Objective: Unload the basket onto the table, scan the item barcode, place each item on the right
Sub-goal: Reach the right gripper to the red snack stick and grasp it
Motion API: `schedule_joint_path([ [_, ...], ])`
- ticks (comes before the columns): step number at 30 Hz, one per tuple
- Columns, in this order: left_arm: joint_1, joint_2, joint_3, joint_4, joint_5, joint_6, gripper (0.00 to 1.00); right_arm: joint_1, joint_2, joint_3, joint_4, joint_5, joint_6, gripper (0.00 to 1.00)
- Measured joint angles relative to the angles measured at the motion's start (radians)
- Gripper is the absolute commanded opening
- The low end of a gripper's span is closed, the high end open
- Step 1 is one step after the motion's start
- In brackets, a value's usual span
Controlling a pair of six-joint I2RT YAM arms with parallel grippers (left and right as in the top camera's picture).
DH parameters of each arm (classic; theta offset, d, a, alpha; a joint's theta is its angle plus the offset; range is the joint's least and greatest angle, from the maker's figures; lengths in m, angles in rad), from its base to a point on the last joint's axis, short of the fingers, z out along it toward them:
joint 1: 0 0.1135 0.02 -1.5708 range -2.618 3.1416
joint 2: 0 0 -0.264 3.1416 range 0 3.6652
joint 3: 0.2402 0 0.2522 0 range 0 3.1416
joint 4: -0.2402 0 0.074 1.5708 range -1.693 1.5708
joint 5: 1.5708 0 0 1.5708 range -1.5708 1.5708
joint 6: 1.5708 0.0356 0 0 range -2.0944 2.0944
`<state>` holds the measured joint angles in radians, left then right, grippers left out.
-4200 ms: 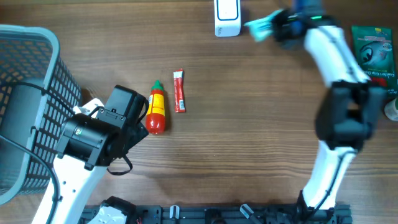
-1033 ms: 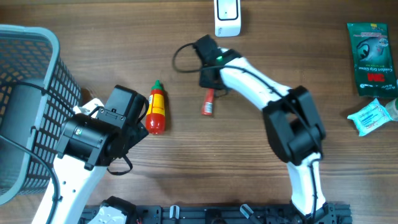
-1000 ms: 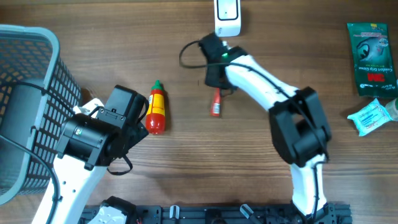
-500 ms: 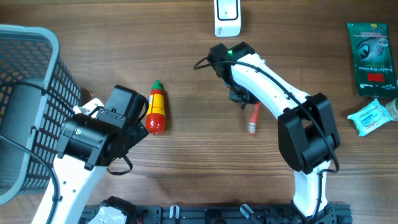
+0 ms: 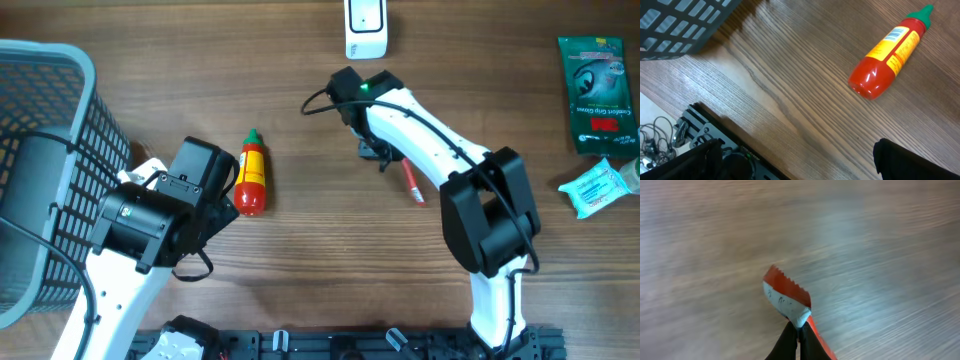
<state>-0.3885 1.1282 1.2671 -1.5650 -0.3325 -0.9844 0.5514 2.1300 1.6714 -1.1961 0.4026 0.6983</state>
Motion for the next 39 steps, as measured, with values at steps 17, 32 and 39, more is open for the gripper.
schedule_joint_path([
  [17,0.000,0.000,0.000,0.000,0.000,0.000,1.00,0.158,0.037,-0.023,0.197,-0.065,0.068,0.19],
  [32,0.000,0.000,0.000,0.001,0.000,0.000,1.00,0.066,0.038,-0.031,0.215,-0.398,-0.151,0.51],
  [39,0.000,0.000,0.000,0.001,0.000,0.000,1.00,0.054,0.016,-0.147,0.278,-0.444,-0.192,0.40],
])
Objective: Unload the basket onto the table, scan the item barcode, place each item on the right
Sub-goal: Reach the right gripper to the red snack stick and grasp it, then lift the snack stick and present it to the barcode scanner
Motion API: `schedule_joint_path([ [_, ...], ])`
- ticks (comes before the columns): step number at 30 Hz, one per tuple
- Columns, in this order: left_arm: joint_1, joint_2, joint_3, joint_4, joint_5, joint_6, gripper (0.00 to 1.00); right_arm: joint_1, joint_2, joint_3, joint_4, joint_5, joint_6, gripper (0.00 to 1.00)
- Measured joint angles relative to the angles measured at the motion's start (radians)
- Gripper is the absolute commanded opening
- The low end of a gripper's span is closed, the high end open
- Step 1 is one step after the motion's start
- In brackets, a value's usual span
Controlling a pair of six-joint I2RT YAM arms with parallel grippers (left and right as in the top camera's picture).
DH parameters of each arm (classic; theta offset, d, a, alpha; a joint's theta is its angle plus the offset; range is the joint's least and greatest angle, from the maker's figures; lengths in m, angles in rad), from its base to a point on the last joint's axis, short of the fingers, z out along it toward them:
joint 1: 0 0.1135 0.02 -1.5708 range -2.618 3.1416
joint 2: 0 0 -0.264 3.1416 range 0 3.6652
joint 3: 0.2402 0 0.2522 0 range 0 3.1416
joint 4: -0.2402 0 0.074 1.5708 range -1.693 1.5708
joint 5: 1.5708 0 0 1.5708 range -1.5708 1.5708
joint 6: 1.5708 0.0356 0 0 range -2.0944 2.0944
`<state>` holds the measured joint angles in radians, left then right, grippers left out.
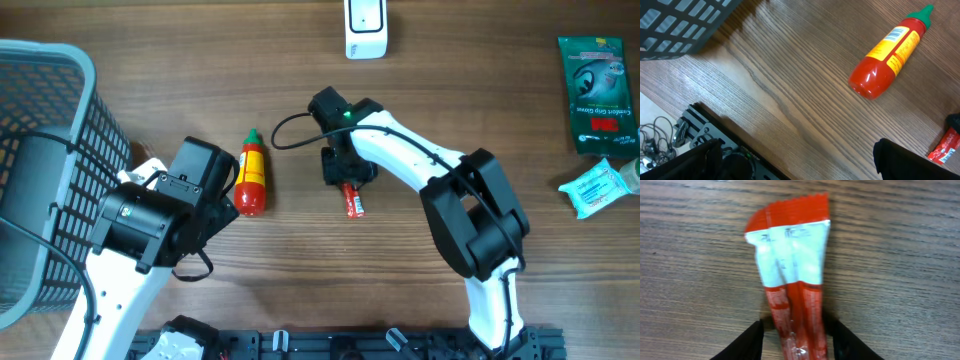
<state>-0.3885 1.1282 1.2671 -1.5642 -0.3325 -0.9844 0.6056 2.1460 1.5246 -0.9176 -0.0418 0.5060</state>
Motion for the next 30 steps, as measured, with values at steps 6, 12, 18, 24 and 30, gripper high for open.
schedule_joint_path([
  [6,0.000,0.000,0.000,0.000,0.000,0.000,1.00,-0.056,-0.004,-0.011,0.001,-0.090,-0.065,0.27],
  [12,0.000,0.000,0.000,0.000,0.000,0.000,1.00,-0.074,-0.005,-0.016,0.016,-0.176,-0.144,0.31],
  [18,0.000,0.000,0.000,0.000,0.000,0.000,1.00,-0.069,-0.009,-0.017,0.048,-0.236,-0.157,0.64],
  [24,0.000,0.000,0.000,0.000,0.000,0.000,1.00,-0.077,-0.011,-0.019,0.056,-0.275,-0.157,0.54],
  [30,0.000,0.000,0.000,0.000,0.000,0.000,1.00,-0.111,-0.024,-0.071,0.099,-0.317,-0.182,0.27],
])
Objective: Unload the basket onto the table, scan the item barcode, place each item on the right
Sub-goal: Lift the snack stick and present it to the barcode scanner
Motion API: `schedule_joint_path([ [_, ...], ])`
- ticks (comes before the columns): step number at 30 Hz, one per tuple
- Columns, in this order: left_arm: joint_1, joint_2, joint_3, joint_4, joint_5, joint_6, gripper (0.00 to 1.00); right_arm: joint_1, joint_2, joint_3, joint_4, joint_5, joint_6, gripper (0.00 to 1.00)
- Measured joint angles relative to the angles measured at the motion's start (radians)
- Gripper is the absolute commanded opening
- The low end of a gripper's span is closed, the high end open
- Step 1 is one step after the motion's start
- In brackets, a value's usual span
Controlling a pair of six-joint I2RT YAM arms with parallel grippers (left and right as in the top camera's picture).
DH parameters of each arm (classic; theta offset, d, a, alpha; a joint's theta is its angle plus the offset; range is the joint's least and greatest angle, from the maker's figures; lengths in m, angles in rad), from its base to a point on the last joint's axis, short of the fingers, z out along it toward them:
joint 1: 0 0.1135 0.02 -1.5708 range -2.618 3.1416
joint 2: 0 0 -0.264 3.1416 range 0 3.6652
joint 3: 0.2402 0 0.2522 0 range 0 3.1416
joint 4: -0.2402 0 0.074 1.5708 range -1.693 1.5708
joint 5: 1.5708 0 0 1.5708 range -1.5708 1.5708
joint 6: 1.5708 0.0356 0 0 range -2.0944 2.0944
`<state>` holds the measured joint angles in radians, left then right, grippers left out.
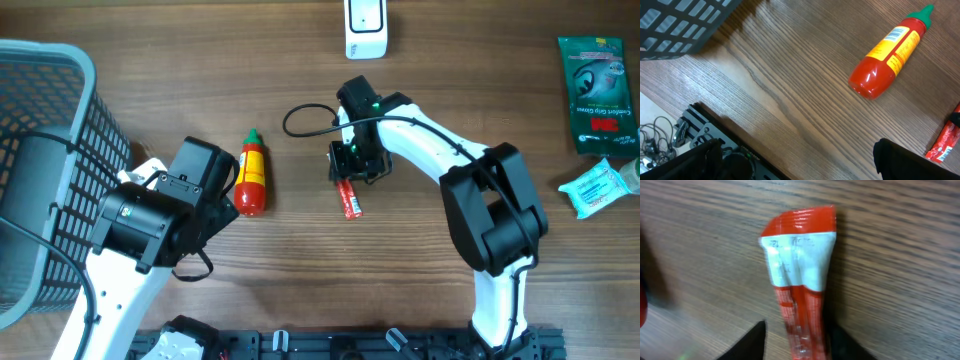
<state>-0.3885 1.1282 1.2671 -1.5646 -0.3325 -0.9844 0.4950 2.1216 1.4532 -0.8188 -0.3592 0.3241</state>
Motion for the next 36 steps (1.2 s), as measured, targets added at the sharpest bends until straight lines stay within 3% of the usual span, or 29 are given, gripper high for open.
schedule_joint_path([
  [3,0.000,0.000,0.000,0.000,0.000,0.000,1.00,-0.014,-0.002,-0.018,0.004,-0.021,-0.005,0.05],
  [11,0.000,0.000,0.000,0.000,0.000,0.000,1.00,-0.025,-0.001,-0.034,0.007,-0.041,-0.002,0.05],
  [18,0.000,0.000,0.000,0.000,0.000,0.000,1.00,-0.070,-0.032,-0.047,-0.108,-0.009,0.171,0.05],
  [23,0.000,0.000,0.000,0.001,0.000,0.000,1.00,-0.159,-0.246,-0.063,-0.193,0.102,0.546,0.04],
  [27,0.000,0.000,0.000,0.000,0.000,0.000,1.00,-0.160,-0.431,-0.062,-0.364,0.162,1.035,0.04],
  [30,0.000,0.000,0.000,0.000,0.000,0.000,1.00,-0.158,-0.476,-0.062,-0.456,0.156,1.386,0.04],
  [32,0.000,0.000,0.000,0.000,0.000,0.000,1.00,-0.158,-0.482,-0.062,-0.469,0.112,1.501,0.04],
  [36,0.000,0.000,0.000,0.000,0.000,0.000,1.00,-0.158,-0.486,-0.062,-0.435,0.076,1.564,0.04],
])
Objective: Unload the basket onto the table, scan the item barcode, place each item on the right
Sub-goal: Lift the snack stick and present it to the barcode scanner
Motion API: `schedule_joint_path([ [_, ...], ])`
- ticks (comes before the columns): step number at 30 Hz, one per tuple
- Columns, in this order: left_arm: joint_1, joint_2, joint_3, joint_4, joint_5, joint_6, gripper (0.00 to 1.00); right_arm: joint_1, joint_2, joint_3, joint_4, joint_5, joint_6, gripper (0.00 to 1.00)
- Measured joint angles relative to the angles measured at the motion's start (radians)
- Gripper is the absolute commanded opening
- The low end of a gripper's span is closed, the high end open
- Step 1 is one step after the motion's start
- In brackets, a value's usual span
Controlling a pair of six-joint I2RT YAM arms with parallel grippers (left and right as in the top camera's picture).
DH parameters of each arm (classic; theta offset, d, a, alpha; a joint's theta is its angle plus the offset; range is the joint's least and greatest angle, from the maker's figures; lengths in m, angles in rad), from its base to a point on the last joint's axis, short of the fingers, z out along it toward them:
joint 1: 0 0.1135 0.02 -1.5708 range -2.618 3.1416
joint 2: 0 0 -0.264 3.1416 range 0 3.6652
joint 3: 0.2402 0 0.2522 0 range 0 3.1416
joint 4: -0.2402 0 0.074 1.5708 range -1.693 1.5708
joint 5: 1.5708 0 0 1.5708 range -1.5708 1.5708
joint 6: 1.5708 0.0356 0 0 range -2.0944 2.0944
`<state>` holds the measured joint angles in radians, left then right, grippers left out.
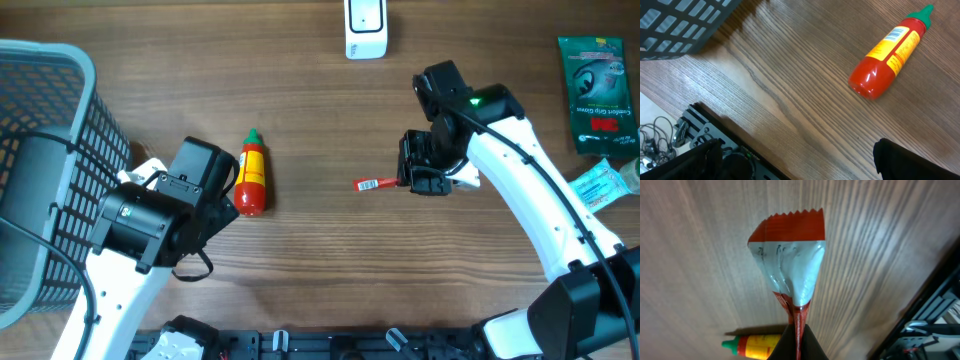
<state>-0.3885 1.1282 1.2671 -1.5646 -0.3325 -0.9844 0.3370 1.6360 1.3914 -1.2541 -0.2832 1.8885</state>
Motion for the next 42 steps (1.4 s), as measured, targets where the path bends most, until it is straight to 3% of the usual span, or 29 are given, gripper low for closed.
schedule_joint_path([
  [3,0.000,0.000,0.000,0.000,0.000,0.000,1.00,0.000,0.000,-0.003,0.132,0.049,-0.073,0.04],
  [6,0.000,0.000,0.000,-0.001,0.000,0.000,1.00,0.000,0.000,-0.002,0.362,0.117,-0.288,0.04],
  [15,0.000,0.000,0.000,0.000,0.000,0.000,1.00,0.000,0.000,-0.003,0.774,0.337,-0.900,0.04],
  [19,0.000,0.000,0.000,-0.001,0.000,0.000,1.00,0.000,0.000,-0.006,0.962,0.272,-1.141,0.04],
  [25,0.000,0.000,0.000,0.000,0.000,0.000,1.00,0.000,0.018,-0.042,1.405,0.127,-1.266,0.04],
  [31,0.000,0.000,0.000,0.000,0.000,0.000,1.00,-0.010,0.218,-0.062,1.736,-0.096,-1.456,0.05],
  [36,0.000,0.000,0.000,-0.001,0.000,0.000,1.00,-0.013,0.278,-0.073,1.736,-0.193,-1.557,0.05],
  [40,0.000,0.000,0.000,0.000,0.000,0.000,1.00,-0.013,0.227,-0.070,1.318,-0.152,-1.484,0.05],
  [42,0.000,0.000,0.000,0.001,0.000,0.000,1.00,-0.012,0.209,-0.073,1.192,-0.061,-1.468,0.05],
])
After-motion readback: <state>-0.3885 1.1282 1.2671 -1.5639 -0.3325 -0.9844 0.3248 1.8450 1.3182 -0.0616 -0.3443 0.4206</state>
